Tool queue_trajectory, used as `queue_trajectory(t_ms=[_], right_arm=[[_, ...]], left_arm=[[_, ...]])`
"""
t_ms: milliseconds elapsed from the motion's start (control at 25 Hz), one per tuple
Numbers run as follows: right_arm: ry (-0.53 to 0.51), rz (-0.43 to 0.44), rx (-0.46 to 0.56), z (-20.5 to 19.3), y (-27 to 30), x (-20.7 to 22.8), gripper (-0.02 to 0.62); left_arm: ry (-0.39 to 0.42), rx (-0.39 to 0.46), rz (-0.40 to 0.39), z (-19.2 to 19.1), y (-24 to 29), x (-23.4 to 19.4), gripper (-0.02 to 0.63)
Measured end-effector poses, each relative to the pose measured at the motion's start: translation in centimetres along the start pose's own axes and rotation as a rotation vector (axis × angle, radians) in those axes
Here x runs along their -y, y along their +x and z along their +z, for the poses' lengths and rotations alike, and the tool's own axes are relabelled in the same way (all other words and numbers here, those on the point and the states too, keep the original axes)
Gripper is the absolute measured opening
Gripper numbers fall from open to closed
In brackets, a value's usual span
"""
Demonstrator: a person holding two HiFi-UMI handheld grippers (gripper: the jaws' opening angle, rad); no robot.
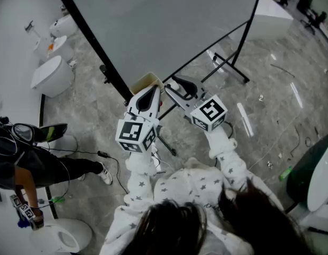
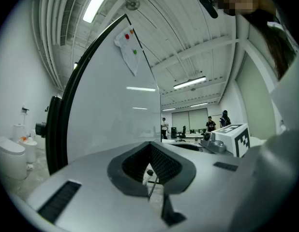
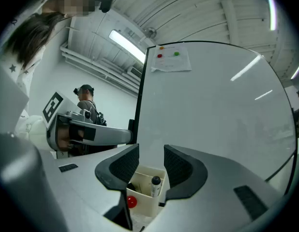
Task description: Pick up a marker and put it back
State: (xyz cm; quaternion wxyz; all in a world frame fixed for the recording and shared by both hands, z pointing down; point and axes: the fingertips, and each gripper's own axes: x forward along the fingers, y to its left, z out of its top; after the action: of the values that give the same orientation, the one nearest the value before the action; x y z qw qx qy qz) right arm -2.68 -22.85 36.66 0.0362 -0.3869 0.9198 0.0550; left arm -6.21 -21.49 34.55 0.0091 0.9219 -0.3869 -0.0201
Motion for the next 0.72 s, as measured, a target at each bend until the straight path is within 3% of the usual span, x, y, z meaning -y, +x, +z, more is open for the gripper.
queue_trajectory(t_ms=[320, 560, 640, 720], right_arm=[[0.018, 0.056, -0.044, -5.1, 2.0, 1.2, 0.152], [0.004, 0.064, -0.011, -7.8, 3.8, 1.4, 0.15], [-0.015, 0.045, 0.004, -8.1, 3.9, 1.7, 0.084], [-0.016, 0.04, 0.026, -8.2, 4.1, 1.9, 0.083]], left_arm=[[-0.006, -0.001, 0.086, -1.8, 1.0, -0.5, 0.002], [0.006, -0.011, 0.133, -5.0, 0.5, -1.8, 0.002], [0.008, -0.015, 0.139, -5.9, 0.4, -2.2, 0.002], [0.009, -0.016, 0.146, -6.6, 0.4, -2.5, 0.002]])
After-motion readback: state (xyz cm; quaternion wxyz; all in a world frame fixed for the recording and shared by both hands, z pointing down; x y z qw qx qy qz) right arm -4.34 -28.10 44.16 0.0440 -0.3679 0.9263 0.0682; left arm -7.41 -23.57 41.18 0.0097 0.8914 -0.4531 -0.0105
